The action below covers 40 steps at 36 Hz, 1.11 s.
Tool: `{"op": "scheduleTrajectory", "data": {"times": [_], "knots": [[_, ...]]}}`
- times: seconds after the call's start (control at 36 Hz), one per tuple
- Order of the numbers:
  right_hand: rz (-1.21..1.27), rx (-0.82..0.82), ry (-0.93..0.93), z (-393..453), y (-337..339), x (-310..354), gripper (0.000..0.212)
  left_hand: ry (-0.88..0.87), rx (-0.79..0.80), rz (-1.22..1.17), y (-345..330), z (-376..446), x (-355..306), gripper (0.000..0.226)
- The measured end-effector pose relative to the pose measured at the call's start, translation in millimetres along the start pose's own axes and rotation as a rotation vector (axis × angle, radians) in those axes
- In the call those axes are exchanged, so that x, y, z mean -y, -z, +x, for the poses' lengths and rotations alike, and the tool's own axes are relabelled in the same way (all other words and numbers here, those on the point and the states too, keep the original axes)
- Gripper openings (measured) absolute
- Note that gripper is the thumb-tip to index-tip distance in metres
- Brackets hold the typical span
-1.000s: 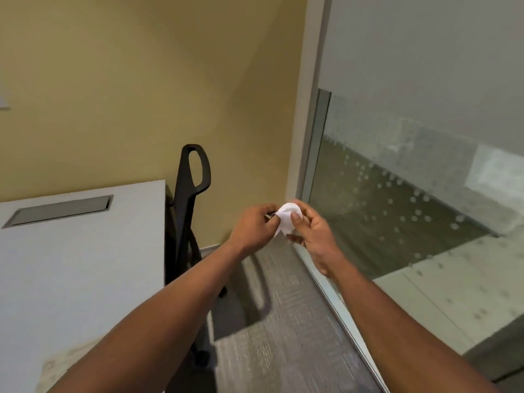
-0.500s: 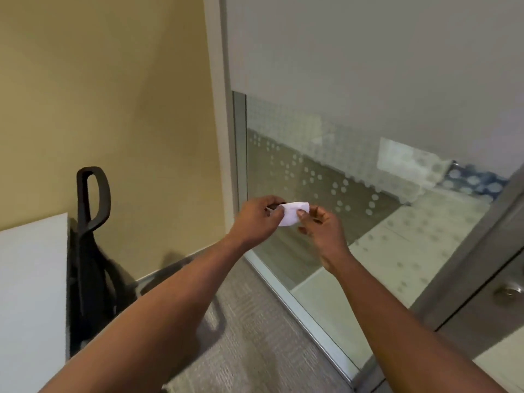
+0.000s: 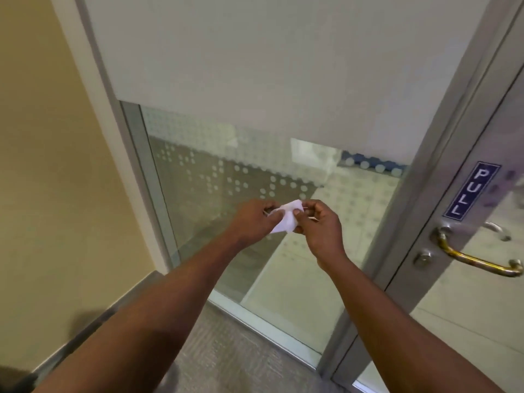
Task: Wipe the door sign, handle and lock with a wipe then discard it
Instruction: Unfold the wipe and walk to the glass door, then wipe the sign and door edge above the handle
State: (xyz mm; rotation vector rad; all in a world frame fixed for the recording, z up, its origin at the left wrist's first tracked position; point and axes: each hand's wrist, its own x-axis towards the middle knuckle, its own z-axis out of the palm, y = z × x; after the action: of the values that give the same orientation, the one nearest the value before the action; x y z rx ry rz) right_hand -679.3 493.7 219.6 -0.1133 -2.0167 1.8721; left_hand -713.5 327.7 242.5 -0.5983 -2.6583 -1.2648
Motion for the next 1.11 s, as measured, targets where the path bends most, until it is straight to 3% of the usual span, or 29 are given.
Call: {"op": "scheduleTrajectory", "data": {"times": [0.31, 0.5, 0.64, 0.89, 1.06, 1.11], "knots": [[-0.247, -0.258, 0.103, 6.1, 20.9, 20.0, 0.021, -0.168, 0.257, -0.072, -15.0, 64.4, -23.6, 0.03], [-0.735, -0.321, 0.195, -5.5, 42.7, 29.1, 0.053, -0.217, 0.344, -0.182, -29.9, 79.9, -51.6, 0.028], [-0.841, -0.42, 0.208, -9.2, 62.4, 33.7, 0.057, -0.275, 0.416, -0.216, -46.9, 88.1, -75.5, 0.027], [-0.954, -0.495, 0.282, -0.8, 115.1, 50.6, 0.036, -0.468, 0.509, -0.193, -72.3, 106.8, -133.7, 0.039], [-0.868, -0.6, 0.31, 4.9, 157.0, 60.0, 0.019, -0.664, 0.498, -0.067, -82.3, 121.9, -176.7, 0.018], [-0.875, -0.643, 0.31, 5.4, 171.6, 62.8, 0.017, -0.723, 0.485, -0.034, -85.7, 125.4, -191.4, 0.021]]}}
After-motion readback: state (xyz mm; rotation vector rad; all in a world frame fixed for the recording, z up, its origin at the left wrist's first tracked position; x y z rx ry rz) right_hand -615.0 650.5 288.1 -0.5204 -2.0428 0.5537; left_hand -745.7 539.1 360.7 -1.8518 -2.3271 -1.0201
